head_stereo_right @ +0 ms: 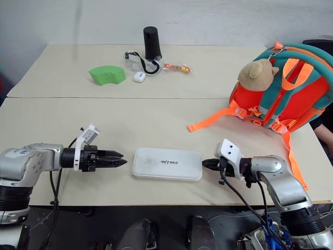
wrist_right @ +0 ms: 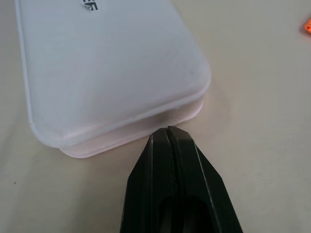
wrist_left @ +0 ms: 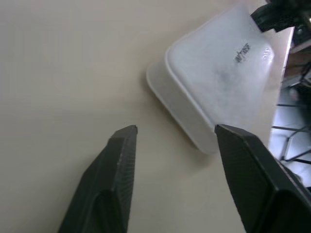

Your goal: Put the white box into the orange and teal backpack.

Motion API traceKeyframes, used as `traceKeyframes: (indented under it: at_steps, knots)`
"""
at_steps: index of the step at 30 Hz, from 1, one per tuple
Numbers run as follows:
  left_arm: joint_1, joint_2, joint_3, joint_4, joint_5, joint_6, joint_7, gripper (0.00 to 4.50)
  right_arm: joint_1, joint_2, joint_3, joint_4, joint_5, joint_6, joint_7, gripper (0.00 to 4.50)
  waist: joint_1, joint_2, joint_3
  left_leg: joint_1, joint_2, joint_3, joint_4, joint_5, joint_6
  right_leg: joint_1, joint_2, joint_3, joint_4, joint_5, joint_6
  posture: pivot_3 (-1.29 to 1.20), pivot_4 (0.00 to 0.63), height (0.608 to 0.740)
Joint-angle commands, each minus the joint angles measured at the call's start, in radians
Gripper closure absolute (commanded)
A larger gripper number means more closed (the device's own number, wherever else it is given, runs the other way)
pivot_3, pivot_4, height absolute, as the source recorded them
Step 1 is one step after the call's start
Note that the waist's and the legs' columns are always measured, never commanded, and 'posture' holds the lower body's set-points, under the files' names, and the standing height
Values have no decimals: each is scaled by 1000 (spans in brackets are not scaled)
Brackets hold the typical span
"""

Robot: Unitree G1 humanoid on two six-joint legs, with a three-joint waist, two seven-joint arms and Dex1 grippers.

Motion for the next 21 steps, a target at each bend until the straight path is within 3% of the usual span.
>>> traceKeyframes:
  at_steps: [1,3,11,17,21]
  knots:
    - [-40,-12,47,-4,-96,176,28,526,-8,-7,-12,-9,5,-11,7,4500,0,0,0,0,0,0,0,0,0,0,0,0,0,0,0,0,150,740]
    - [-63,-36,49,37,-97,224,66,11,-8,-3,-8,-4,0,-17,6,4500,1,0,0,0,0,0,0,1,-1,0,0,0,0,0,0,0,150,740]
    - [-136,-101,-13,116,-104,288,129,11,12,4,2,-17,-13,-33,0,4500,3,0,0,1,-1,0,0,1,-2,0,0,0,0,0,0,0,150,740]
    - [-229,-268,56,198,-122,315,199,11,38,0,5,-33,-26,-46,-4,4500,6,-1,0,1,-1,0,1,1,-1,1,0,0,0,0,0,0,150,740]
    - [-252,-320,-15,199,-133,322,221,11,57,-1,8,-41,-34,-61,-9,4500,3,-1,0,1,-1,0,1,1,-2,0,1,0,0,0,0,0,150,740]
